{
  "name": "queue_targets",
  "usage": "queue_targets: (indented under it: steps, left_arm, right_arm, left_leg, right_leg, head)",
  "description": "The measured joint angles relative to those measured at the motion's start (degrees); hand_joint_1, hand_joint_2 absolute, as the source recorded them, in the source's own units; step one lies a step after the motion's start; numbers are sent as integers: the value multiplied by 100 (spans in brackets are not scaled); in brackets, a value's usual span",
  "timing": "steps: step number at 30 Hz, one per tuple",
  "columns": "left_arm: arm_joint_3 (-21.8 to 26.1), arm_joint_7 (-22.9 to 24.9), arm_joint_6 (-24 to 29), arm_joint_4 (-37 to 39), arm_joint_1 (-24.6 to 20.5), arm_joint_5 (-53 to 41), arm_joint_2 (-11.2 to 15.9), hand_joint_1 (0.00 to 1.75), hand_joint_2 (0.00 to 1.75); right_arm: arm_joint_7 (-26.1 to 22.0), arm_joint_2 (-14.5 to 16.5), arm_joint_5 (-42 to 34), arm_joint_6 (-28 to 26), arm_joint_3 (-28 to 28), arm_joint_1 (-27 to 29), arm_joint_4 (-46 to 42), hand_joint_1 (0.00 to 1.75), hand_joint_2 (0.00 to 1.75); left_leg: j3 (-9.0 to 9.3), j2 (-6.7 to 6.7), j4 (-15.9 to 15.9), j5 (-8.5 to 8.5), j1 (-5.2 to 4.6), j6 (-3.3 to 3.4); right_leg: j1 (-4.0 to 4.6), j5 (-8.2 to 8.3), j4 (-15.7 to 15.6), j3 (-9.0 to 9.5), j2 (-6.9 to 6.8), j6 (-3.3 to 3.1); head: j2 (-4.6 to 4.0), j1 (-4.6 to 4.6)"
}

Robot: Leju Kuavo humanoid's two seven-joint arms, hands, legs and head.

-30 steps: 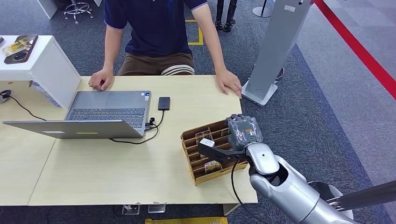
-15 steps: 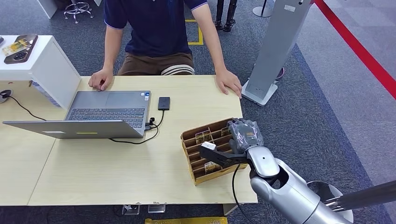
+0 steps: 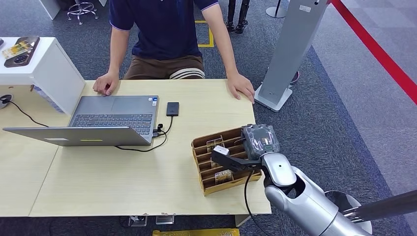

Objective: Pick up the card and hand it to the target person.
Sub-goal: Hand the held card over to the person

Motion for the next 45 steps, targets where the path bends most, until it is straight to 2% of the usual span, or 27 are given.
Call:
queue_targets:
  steps: [7, 11, 21, 28, 45]
  left_arm:
    - [0, -3, 0, 0, 0, 10, 0, 0, 0]
    - [0, -10, -5, 0, 0, 11, 0, 0, 175]
    - [0, -77, -39, 0, 0, 6, 0, 0, 175]
    - [0, -54, -26, 0, 0, 11, 0, 0, 175]
    - [0, -51, -26, 0, 0, 15, 0, 0, 175]
  right_arm:
    - [-11, 0, 3, -50, 0, 1, -17, 175, 175]
    - [-21, 1, 2, -59, 0, 1, -21, 175, 175]
    - [-48, 1, -67, -89, 0, 2, -26, 175, 175]
    - [-26, -7, -399, -34, -35, 5, -180, 175, 175]
    - [11, -45, -485, 11, -49, 6, -373, 175, 175]
  left_leg:
    - [0, 0, 0, 0, 0, 0]
    - [0, 0, 0, 0, 0, 0]
    - [0, 0, 0, 0, 0, 0]
    - [1, 0, 0, 0, 0, 0]
    - [1, 0, 0, 0, 0, 0]
  right_leg:
    - [0, 0, 0, 0, 0, 0]
    - [0, 0, 0, 0, 0, 0]
    - [0, 0, 0, 0, 0, 0]
    - [0, 0, 0, 0, 0, 0]
    - [0, 0, 0, 0, 0, 0]
  head:
    - [0, 1]
    - [0, 2]
    - [0, 1]
    - [0, 1]
    - [0, 0]
